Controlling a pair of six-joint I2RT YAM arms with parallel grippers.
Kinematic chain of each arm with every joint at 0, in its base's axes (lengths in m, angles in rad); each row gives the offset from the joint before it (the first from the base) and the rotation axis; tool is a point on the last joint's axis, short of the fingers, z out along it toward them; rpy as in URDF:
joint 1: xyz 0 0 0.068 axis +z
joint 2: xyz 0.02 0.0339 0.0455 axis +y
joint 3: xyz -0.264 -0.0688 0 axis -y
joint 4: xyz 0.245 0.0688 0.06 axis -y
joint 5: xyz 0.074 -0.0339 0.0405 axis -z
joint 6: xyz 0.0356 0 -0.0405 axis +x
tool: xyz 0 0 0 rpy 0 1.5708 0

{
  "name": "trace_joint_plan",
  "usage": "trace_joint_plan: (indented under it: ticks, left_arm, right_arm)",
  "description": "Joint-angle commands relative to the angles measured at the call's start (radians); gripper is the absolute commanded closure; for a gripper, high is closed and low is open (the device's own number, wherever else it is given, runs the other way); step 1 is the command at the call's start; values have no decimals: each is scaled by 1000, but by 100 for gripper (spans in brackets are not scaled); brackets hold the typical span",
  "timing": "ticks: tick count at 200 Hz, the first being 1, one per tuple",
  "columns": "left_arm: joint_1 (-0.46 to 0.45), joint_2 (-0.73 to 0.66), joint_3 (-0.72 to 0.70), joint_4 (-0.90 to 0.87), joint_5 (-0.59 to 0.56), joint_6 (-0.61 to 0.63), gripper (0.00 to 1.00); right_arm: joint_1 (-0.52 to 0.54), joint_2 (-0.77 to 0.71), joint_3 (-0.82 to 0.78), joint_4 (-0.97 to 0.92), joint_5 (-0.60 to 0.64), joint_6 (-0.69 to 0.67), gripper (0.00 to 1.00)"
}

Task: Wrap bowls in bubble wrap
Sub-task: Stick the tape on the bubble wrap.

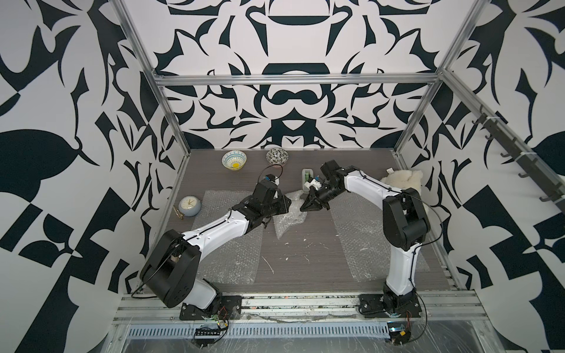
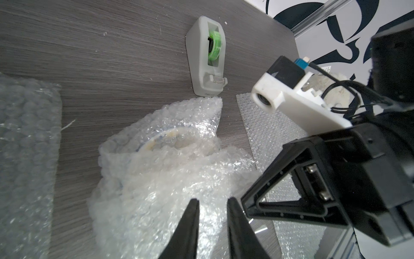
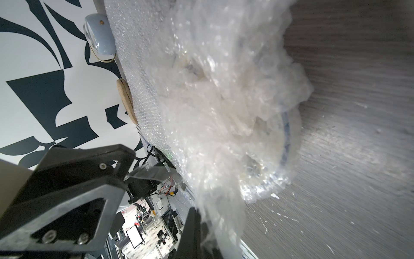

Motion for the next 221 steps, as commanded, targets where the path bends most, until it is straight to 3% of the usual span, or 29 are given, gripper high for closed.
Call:
trace_joint_plan:
  ticks: [1, 123, 160, 221]
  left_arm:
    - [-15, -30, -4, 29, 5, -15, 74]
    - [-37, 189, 88, 103, 25, -56, 75]
    - [-36, 264, 125, 103, 50, -59, 84]
    - [-27, 334, 94, 119, 48, -69, 86]
  right_arm:
    - [5, 3, 23, -2, 0, -22, 100]
    - [1, 7, -4, 22, 1, -19, 100]
    - [-11, 21, -20, 46, 1, -17, 100]
    - [-36, 41, -65, 72, 7, -25, 100]
